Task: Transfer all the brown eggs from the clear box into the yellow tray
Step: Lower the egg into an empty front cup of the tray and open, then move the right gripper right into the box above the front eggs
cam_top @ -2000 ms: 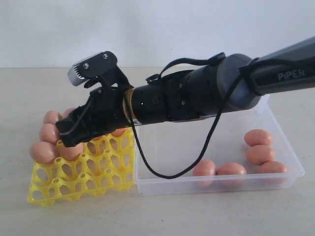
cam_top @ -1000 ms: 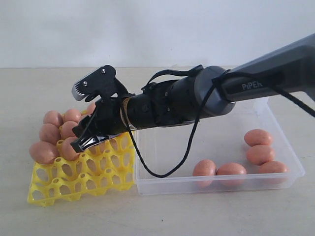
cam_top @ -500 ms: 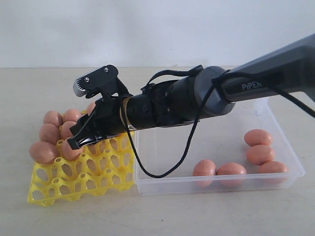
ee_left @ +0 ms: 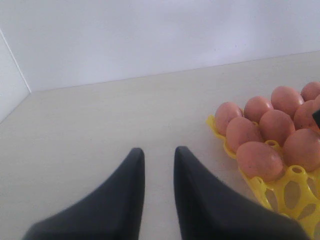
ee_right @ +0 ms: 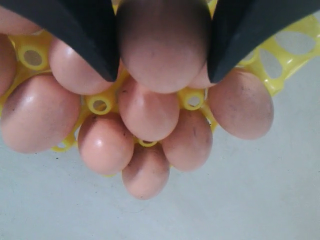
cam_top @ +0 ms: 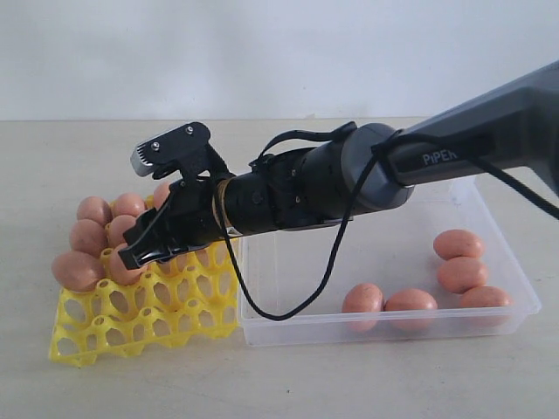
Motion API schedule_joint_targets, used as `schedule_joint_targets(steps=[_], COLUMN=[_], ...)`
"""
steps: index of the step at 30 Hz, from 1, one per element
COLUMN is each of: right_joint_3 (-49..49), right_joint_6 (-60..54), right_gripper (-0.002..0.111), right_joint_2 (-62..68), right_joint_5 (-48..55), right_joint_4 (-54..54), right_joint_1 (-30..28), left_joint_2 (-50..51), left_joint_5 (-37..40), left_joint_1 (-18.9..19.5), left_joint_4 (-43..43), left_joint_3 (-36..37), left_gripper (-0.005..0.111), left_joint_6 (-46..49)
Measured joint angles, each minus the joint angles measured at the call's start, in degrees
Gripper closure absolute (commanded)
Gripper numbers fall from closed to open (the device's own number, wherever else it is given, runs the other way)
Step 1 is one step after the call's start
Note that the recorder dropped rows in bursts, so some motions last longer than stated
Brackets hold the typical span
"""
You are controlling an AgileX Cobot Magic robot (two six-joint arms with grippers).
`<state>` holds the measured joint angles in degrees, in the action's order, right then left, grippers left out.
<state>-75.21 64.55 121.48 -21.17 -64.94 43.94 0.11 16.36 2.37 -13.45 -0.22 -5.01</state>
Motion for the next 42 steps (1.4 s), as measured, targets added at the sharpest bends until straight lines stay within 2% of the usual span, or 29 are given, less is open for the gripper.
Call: schedule_joint_targets(steps=[3,5,12,17,20,32,34,36,38,40,42], right_joint_3=[0.00,0.00,0.00,0.00,0.00,0.00,0.00,0.00,0.00,0.00,0.00], right_joint_6=[0.00,0.11,0.11,0.11,0.11,0.11,0.11,0.11,0.11,0.11,0.32], right_gripper=[0.108,0.104,0.062,0.046,0.043,0.043,0.046,0.059,0.079,0.109,0.108], right_joint_2=[0.00,0.00,0.00,0.00,0.00,0.00,-0.80,-2.62,-5.83,-9.39,-13.40], right_joint_5=[-0.13,-0.13,-0.22,-0.22,-0.22,-0.33,-0.46,-0.59,-0.37,1.14,4.05], right_joint_4=[0.00,0.00,0.00,0.00,0.00,0.00,0.00,0.00,-0.24,-2.43,-7.33], right_joint_1=[0.00,0.00,0.00,0.00,0.00,0.00,0.00,0.00,0.00,0.00,0.00], left_joint_2=[0.00,0.00,0.00,0.00,0.00,0.00,0.00,0.00,0.00,0.00,0.00], left_joint_5=[0.00,0.00,0.00,0.00,0.00,0.00,0.00,0.00,0.00,0.00,0.00], left_joint_1=[0.00,0.00,0.00,0.00,0.00,0.00,0.00,0.00,0.00,0.00,0.00], left_joint_4=[0.00,0.00,0.00,0.00,0.00,0.00,0.00,0.00,0.00,0.00,0.00], left_joint_3=[0.00,0.00,0.00,0.00,0.00,0.00,0.00,0.00,0.00,0.00,0.00], left_gripper=[0.085,0.085,0.085,0.085,0.085,0.085,0.085,0.085,0.085,0.085,0.085], left_joint_6=[0.00,0.00,0.00,0.00,0.00,0.00,0.00,0.00,0.00,0.00,0.00])
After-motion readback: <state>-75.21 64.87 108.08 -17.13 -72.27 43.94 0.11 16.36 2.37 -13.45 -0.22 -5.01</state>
